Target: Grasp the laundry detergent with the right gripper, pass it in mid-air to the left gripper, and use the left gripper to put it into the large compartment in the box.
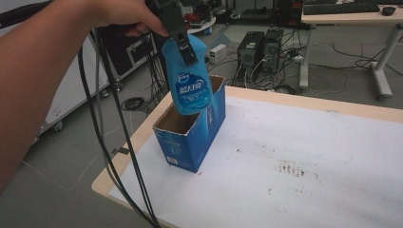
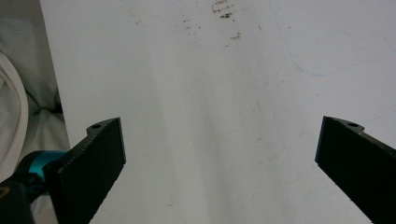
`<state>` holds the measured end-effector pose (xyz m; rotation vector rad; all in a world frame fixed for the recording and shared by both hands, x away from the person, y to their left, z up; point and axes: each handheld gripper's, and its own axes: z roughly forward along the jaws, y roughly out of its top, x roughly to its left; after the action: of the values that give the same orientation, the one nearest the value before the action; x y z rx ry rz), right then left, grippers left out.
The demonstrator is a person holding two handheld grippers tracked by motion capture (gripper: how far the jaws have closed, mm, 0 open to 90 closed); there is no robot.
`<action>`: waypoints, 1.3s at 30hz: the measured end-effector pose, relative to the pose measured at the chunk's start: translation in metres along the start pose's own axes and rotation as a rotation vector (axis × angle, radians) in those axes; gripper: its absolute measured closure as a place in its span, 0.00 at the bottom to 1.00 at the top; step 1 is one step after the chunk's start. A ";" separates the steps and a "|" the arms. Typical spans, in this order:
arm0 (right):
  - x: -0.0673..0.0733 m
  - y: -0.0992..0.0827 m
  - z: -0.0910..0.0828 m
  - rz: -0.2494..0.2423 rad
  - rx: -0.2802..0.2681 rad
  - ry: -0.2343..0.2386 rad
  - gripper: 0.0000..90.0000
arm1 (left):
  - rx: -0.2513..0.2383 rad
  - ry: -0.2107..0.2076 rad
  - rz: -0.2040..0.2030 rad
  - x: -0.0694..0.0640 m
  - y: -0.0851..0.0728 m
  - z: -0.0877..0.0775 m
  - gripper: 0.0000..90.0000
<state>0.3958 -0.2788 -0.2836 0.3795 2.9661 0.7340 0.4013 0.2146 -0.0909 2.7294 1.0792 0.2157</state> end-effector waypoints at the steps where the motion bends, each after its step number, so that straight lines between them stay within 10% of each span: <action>1: 0.000 0.000 0.000 0.004 0.006 0.000 0.01 | 0.000 0.012 -0.010 0.004 -0.004 0.000 0.42; 22: -0.001 -0.002 0.007 0.023 0.023 0.003 0.01 | 0.044 0.040 0.025 0.026 -0.032 0.056 0.42; 39: -0.003 0.002 0.017 0.030 0.048 0.016 0.01 | 0.082 0.001 0.066 0.032 -0.050 0.144 0.42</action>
<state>0.4014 -0.2700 -0.2971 0.4244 3.0040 0.6734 0.4218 0.2536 -0.2399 2.8401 1.0210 0.1867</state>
